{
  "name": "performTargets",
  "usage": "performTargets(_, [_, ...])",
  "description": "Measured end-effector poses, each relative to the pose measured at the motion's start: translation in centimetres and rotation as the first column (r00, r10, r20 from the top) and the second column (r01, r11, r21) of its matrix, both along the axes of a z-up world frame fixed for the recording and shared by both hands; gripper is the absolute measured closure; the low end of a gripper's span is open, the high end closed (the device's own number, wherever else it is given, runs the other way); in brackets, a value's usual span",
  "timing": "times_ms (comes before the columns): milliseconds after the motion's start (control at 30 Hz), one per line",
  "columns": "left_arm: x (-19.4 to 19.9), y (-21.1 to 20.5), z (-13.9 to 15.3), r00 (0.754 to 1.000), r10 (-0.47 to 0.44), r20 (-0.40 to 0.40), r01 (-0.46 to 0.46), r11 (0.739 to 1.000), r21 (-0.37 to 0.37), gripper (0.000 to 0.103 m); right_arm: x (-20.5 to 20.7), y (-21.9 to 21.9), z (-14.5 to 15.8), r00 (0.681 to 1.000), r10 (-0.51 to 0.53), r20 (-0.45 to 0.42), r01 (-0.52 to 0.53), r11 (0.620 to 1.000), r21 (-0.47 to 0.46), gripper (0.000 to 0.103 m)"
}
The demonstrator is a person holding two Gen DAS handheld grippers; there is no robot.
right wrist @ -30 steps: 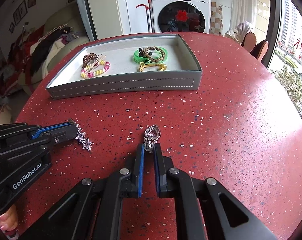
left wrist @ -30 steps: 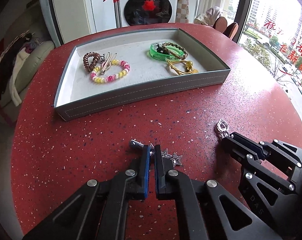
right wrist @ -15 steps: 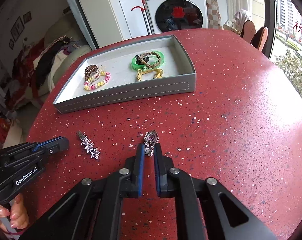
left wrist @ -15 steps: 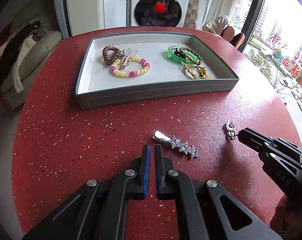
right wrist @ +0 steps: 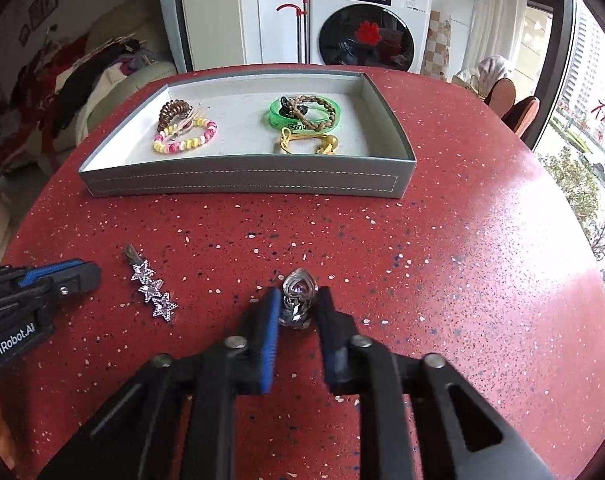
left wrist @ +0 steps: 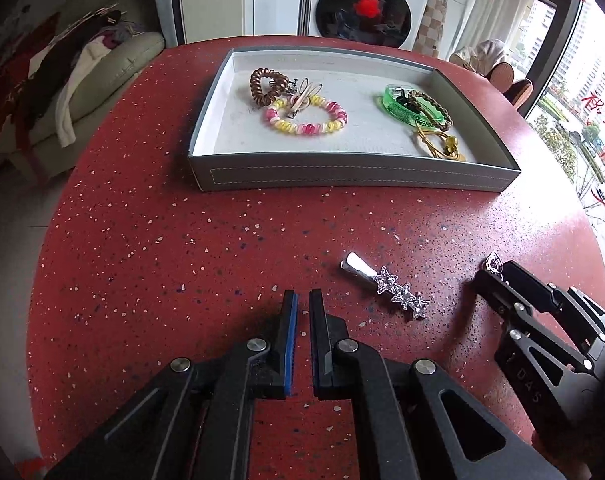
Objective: Organize jewelry
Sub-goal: 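Grasp the silver pendant with the right tool while the left tool grasps the star hairpin, then carry the star hairpin and silver pendant over the tray with both tools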
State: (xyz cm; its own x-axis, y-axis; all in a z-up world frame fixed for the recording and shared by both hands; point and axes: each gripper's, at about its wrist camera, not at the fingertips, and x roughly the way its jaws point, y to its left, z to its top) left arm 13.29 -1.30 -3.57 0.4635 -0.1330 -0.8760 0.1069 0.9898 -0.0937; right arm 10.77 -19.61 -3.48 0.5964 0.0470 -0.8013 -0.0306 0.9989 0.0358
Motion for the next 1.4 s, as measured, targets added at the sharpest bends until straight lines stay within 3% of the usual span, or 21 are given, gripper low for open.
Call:
performTargets(33, [0.0,0.1,0.0,1.0,0.007,-0.001,-0.007,1.0,0.0,0.013,-0.1,-0.3,0.0,1.0,-0.002,0.002,0.002,1.0,0.004,0.086])
performTargets(67, [0.0,0.2,0.2,1.0,0.029,0.005,-0.029,1.0,-0.001,0.0,-0.2,-0.5,0.0,1.0,-0.003,0.005,0.003,1.0,0.009,0.087])
performTargets(133, [-0.2,0.2,0.7,0.998,0.043,0.047,-0.043,0.999,0.001,0.0,-0.3,-1.0,0.0,1.0,-0.006,0.01,0.006,1.0,0.03,0.087])
performTargets(267, [0.4,-0.8,0.7,0.998,0.034,0.046,-0.034,0.999,0.002,0.0,-0.4,-1.4,-0.1,1.0,-0.006,0.012,0.005,0.999,0.051,0.087])
performTargets(400, [1.3,-2.2,0.1,1.0,0.025,-0.002,-0.025,1.0,-0.017,0.0,-0.6,-1.7,-0.1,1.0,-0.007,0.017,0.006,0.997,0.071,0.087])
performTargets(500, [1.7,-3.1,-0.6,0.999,0.023,-0.036,-0.024,1.0,-0.005,0.004,-0.6,-1.8,-0.1,1.0,-0.007,0.021,0.005,0.997,0.079,0.087])
performTargets(633, [1.7,-3.6,-0.9,1.0,0.014,-0.021,-0.014,1.0,0.011,0.012,-0.5,-1.8,-0.1,1.0,-0.004,0.022,0.003,0.997,0.079,0.087])
performTargets(733, [1.4,-4.1,-0.7,0.999,-0.033,0.021,0.031,0.997,0.069,0.06,-0.5,-1.7,-0.1,1.0,-0.005,0.022,0.003,0.997,0.077,0.087])
performTargets(800, [1.4,-3.8,-0.6,0.998,-0.059,0.022,0.058,0.997,0.041,0.067,-0.5,-1.8,-0.1,1.0,-0.006,0.022,0.004,0.997,0.08,0.087])
performTargets(900, [1.1,-2.8,-0.5,0.996,-0.088,0.024,0.089,0.996,-0.023,0.069,-0.5,-1.9,-0.1,1.0,-0.008,0.018,0.006,0.996,0.093,0.087])
performTargets(1067, [0.3,-1.9,0.0,0.99,-0.129,0.054,0.132,0.99,-0.046,0.069,-0.8,-2.5,0.5,1.0,-0.015,0.021,0.012,0.99,0.138,0.087])
performTargets(1400, [-0.7,-1.3,1.7,0.979,-0.171,0.11,0.175,0.984,-0.026,0.069,-1.1,-3.0,2.5,0.999,-0.016,0.035,0.009,0.979,0.205,0.086])
